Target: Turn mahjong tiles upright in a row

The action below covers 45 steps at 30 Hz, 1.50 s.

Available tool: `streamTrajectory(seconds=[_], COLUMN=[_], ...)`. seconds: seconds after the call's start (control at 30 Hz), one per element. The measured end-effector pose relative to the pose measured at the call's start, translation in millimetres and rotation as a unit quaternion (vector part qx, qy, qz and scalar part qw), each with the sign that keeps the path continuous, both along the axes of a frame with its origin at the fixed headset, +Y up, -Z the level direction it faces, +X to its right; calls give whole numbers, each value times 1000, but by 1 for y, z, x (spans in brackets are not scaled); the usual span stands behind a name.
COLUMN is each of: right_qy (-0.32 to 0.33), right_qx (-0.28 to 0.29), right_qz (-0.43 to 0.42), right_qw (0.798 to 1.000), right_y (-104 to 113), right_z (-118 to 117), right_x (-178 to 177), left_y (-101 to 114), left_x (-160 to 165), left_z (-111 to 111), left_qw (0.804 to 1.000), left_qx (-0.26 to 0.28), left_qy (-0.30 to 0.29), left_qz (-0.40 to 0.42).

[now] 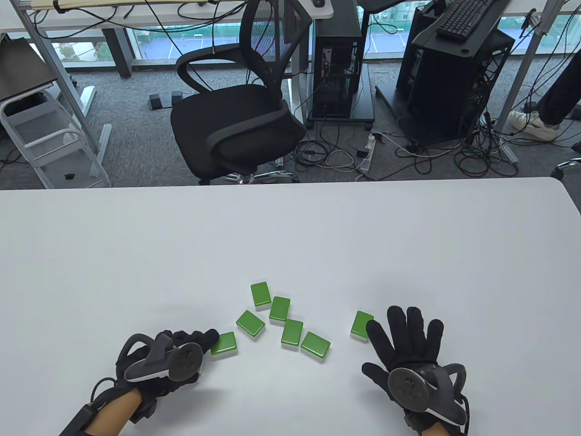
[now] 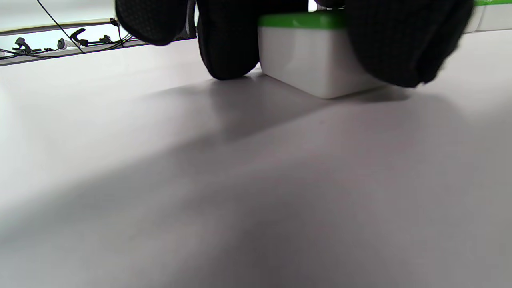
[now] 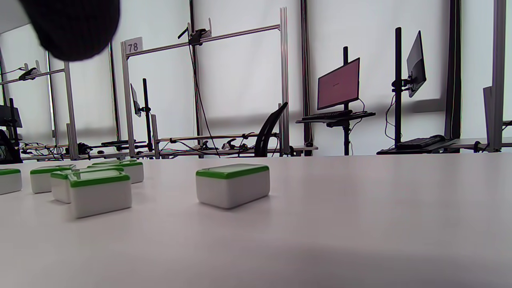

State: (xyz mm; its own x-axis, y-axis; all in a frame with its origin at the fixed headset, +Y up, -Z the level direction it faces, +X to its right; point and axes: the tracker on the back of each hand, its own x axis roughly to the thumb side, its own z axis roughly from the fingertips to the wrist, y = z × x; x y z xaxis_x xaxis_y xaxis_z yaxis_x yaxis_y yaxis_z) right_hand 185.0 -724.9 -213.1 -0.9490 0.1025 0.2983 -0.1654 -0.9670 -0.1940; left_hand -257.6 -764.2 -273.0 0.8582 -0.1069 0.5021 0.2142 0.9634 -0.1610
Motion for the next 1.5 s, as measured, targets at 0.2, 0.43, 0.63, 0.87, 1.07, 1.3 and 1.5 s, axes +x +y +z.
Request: streamTrajectory(seconds=[0.2, 0.43, 0.63, 0.87, 1.07, 1.3, 1.5], right_qy=[1, 2, 5, 6, 6, 6, 6], right_qx=[-3, -4, -6, -6, -9, -12, -15], right_qz=[0, -1, 0, -6, -6, -3, 0], right_qw=[1000, 1000, 1000, 1000, 1000, 1000, 1000], right_y=[0, 0, 0, -1, -1, -1, -1], right_z=[0, -1, -1, -1, -1, -1, -1], right_x=[0, -1, -1, -1, -1, -1, -1], left_y=[5, 31, 27, 17, 13, 11, 6], left_x=[4, 22, 52, 71, 78, 79, 83], left_z=[-2, -9, -15, -21, -26, -27, -27], left_qw=[999, 999, 996, 990, 990, 981, 983], left_qx=[-37, 18, 38, 19, 27, -37, 3], left_qy=[-3, -32, -46, -56, -49, -42, -49], left_qz=[-25, 3, -66, -128, -133, -186, -180])
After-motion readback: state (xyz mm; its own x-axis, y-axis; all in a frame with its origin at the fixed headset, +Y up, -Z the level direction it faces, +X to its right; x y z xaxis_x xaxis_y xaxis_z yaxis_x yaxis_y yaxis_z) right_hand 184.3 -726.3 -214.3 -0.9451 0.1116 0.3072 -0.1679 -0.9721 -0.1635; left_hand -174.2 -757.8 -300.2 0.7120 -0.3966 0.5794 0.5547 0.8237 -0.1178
